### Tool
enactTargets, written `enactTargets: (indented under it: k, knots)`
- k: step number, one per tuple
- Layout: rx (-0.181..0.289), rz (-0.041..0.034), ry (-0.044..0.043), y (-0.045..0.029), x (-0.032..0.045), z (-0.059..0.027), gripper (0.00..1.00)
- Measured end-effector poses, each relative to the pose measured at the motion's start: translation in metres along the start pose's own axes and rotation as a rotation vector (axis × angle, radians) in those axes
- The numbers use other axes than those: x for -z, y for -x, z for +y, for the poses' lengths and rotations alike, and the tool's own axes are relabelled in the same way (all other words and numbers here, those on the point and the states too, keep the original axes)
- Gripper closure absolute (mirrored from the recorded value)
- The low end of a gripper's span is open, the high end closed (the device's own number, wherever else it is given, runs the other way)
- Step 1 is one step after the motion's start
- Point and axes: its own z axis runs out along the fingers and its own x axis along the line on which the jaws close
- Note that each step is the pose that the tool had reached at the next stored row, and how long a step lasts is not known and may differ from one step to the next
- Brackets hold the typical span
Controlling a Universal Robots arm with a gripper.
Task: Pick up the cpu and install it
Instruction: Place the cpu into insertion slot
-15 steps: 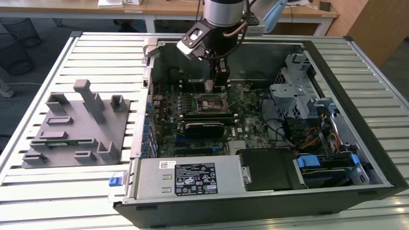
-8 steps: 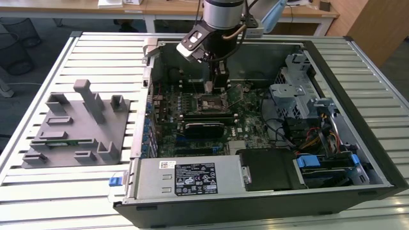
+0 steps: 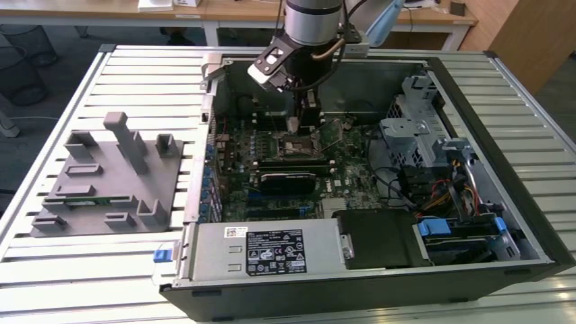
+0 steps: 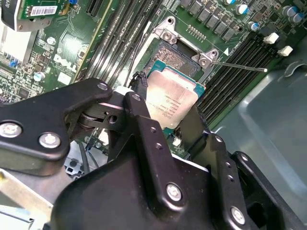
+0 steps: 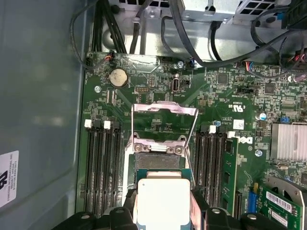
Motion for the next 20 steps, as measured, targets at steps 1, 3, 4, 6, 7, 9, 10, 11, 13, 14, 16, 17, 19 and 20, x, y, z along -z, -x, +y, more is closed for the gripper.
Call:
enactTargets:
  k: [1, 3, 4, 6, 7, 9, 10, 11, 13, 14, 16, 17, 19, 20]
  knots:
    - [0.000, 0.0000, 0.0000, 0.0000, -0.0006, -0.0002, 0.47]
    - [0.000, 0.0000, 0.0000, -0.0001, -0.0018, -0.0006, 0.47]
    - [0.000, 0.0000, 0.0000, -0.0001, -0.0025, -0.0008, 0.47]
    - [0.000, 0.0000, 0.0000, -0.0002, -0.0038, -0.0011, 0.47]
    - [0.000, -0.0001, 0.0000, -0.0002, -0.0044, -0.0012, 0.47]
    - [0.000, -0.0001, 0.0000, -0.0002, -0.0059, -0.0013, 0.47]
    - [0.000, 0.0000, 0.0000, -0.0003, -0.0066, -0.0014, 0.47]
    - [0.000, 0.0000, 0.0000, -0.0003, -0.0074, -0.0014, 0.47]
    - [0.000, -0.0001, 0.0000, -0.0003, -0.0087, -0.0016, 0.47]
    - [0.000, -0.0001, 0.0000, -0.0004, -0.0093, -0.0017, 0.47]
    - [-0.001, 0.0000, 0.0000, -0.0004, -0.0106, -0.0019, 0.47]
    - [-0.001, 0.0000, 0.0000, -0.0004, -0.0111, -0.0020, 0.47]
    - [-0.002, 0.0000, 0.0000, -0.0005, -0.0122, -0.0026, 0.47]
    - [-0.002, 0.0001, 0.0000, -0.0005, -0.0128, -0.0029, 0.47]
